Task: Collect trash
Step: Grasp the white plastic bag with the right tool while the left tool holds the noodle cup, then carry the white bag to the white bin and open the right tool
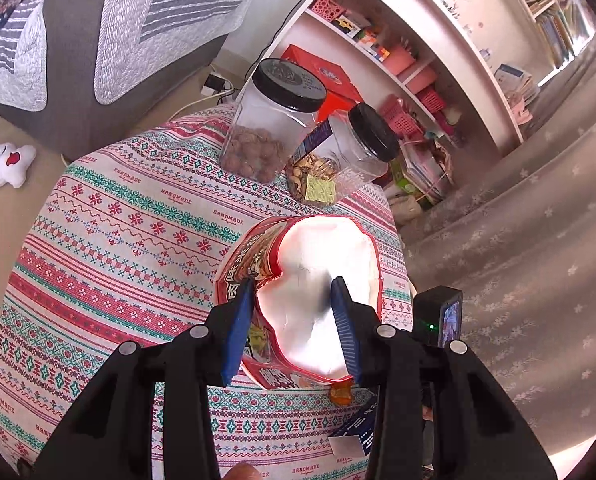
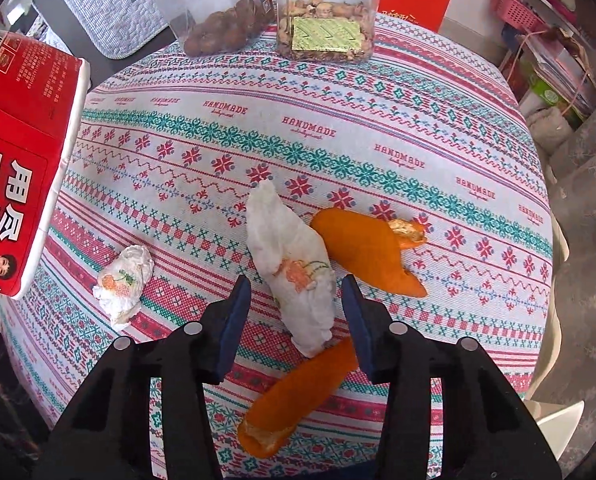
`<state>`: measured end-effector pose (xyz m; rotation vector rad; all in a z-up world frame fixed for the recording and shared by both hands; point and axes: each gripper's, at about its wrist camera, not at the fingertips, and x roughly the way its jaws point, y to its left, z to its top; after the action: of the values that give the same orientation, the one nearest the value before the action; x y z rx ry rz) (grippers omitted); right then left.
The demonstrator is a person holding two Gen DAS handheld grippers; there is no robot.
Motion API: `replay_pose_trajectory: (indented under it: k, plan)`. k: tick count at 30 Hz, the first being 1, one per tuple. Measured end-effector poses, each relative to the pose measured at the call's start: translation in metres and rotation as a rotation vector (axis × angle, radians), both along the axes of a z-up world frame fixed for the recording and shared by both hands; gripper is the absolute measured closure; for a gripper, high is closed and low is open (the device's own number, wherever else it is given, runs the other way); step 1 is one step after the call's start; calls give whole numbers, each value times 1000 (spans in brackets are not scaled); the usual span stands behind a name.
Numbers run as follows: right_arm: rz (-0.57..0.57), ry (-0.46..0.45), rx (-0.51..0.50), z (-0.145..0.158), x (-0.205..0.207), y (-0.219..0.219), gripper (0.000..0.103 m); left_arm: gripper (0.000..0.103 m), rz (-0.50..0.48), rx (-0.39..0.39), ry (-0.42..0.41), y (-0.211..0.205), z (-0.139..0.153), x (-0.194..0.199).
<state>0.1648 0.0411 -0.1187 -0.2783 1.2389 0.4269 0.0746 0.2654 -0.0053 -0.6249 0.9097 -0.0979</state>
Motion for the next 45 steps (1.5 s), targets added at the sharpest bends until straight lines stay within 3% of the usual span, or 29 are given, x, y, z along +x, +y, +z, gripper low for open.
replay_pose_trajectory:
  k: [2, 3, 10, 21, 28, 33, 39, 45]
  plan:
    - [-3, -9, -13, -3, 1, 5, 60, 63, 1, 3, 13, 1, -3, 2]
    - [-5, -9, -12, -5, 1, 7, 66, 63, 5, 4, 18, 3, -5, 2]
    - [4, -34, 9, -1, 4, 16, 68, 63, 21, 14, 40, 6, -11, 5]
    - [-60, -198, 150, 63, -5, 9, 69, 63, 57, 49, 26, 5, -8, 4]
    - [-138, -383, 219, 108, -23, -15, 68, 63, 81, 89, -31, -5, 1, -2]
    - [-203, -478, 253, 129, -35, -37, 68, 63, 101, 139, -123, -18, 19, -14]
    - [-258, -602, 254, 150, -54, -59, 68, 63, 119, 162, -233, -36, 47, -29]
    - [-310, -694, 247, 169, -70, -86, 68, 63, 94, 194, -282, -61, 63, -34]
